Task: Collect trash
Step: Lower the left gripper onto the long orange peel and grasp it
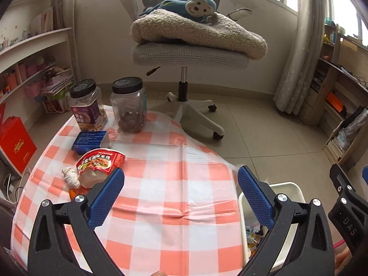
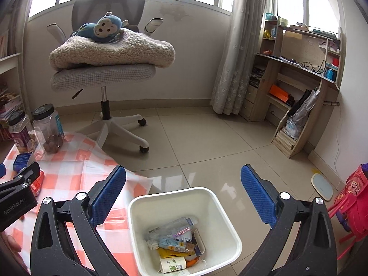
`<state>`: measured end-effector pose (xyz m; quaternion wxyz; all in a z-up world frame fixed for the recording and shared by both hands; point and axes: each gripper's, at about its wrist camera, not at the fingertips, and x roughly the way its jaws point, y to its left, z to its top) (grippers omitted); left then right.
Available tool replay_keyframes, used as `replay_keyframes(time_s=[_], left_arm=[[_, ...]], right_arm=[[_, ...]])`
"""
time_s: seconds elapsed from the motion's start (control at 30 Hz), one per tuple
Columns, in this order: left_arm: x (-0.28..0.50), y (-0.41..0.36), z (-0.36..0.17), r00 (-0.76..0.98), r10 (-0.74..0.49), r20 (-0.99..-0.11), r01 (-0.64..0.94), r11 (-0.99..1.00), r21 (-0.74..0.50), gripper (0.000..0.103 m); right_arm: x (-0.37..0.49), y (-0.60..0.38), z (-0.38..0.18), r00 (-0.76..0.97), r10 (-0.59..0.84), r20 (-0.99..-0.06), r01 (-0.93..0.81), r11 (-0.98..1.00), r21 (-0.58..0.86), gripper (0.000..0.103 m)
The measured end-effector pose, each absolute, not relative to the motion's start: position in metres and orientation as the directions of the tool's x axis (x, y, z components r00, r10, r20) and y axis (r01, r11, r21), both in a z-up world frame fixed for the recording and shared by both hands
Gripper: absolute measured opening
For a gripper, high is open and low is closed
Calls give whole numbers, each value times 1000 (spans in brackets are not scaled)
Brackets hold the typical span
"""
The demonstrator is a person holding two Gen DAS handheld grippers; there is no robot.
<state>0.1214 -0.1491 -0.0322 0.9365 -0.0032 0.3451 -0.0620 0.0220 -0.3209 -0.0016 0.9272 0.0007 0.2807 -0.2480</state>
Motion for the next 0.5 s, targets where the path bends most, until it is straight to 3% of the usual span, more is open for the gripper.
replay_keyframes(time_s=[0.27, 0.5], left_arm=[[174, -23, -110, 594, 205, -778, -261, 964, 55, 96], [199, 51, -174, 416, 203, -886, -407, 913, 18, 96]], right_arm=[[59, -250, -17, 745, -352, -567, 333, 932, -142, 96], [84, -216, -34, 727, -314, -611, 270, 948, -166, 96]])
